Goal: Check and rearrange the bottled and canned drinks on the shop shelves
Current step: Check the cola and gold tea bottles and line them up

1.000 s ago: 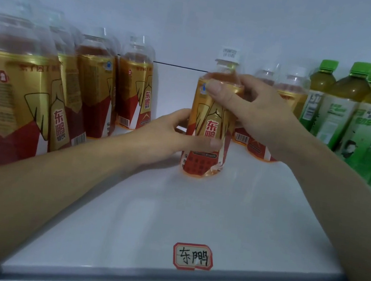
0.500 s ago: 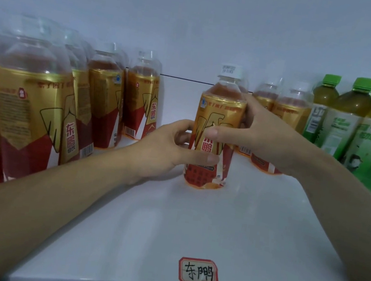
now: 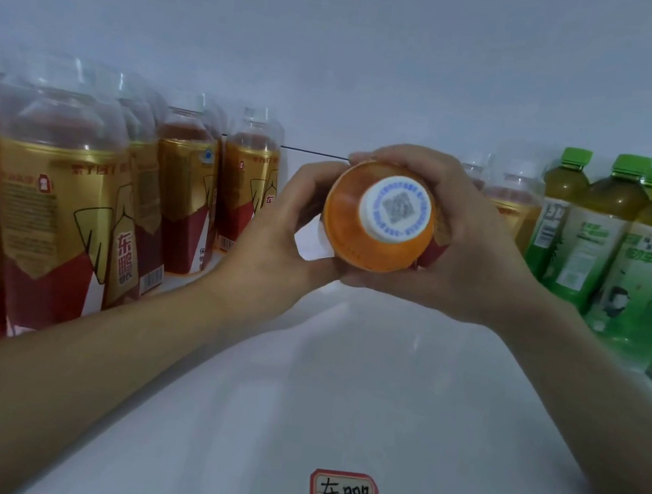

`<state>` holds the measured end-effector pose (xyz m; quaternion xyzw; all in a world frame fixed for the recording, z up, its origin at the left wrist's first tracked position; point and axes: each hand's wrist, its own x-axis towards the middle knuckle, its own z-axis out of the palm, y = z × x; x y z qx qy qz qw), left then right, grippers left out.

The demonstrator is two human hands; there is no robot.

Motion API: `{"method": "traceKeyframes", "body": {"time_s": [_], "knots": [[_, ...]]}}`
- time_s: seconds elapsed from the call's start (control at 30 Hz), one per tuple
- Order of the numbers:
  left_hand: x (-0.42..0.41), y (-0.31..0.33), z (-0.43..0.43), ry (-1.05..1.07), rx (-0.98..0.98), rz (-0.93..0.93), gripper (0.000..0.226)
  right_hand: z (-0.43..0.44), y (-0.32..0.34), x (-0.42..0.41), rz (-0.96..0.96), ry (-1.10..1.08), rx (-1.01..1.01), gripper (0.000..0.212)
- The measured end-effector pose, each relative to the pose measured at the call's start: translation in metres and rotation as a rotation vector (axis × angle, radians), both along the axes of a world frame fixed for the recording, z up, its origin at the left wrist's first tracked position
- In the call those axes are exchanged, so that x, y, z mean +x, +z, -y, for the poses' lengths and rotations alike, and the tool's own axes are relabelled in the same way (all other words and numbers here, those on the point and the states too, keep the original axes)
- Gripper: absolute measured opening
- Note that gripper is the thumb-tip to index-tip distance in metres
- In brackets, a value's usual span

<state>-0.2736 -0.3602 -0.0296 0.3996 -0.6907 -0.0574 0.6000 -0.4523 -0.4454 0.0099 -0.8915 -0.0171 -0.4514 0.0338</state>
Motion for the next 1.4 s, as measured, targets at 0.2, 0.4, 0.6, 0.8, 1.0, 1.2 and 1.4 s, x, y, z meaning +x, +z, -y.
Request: {"method": "traceKeyframes", "body": {"time_s": [0.2,0.4,0.6,0.8,1.0,1.2,1.4], "knots": [[-0.005,0.008,-0.013,-0.076,0.347,-0.070,0.057,-0.008,0.004,0.003,0.052,-0.086,0.657,0.055],[-0.017,0.010,-0.015,-0.058,0.762,-0.212,0.072,0.004,-0.005,0.015,-0.164,-0.148,1.292,0.063],[-0.015,0.008,-0.015,-0.082,0.880,-0.395,0.071,0.009,-0.011,0.019,-0.245,-0.138,1.358,0.068],[-0.023,0.007,-0.026,-0.252,0.842,-0.356,0.054,0.011,-0.007,0.014,-0.140,-0.180,1.329,0.066],[-0.028,0.013,-0.029,-0.404,0.928,-0.269,0.055,0.007,-0.005,0.010,-0.074,-0.198,1.316,0.063],[-0.025,0.000,-0.023,-0.377,0.872,-0.194,0.063,-0.008,0.001,0.009,-0.083,-0.287,1.127,0.059],[-0.028,0.002,-0.027,-0.255,0.755,-0.124,0.090,-0.024,0.013,-0.001,-0.022,-0.376,0.943,0.052]]}}
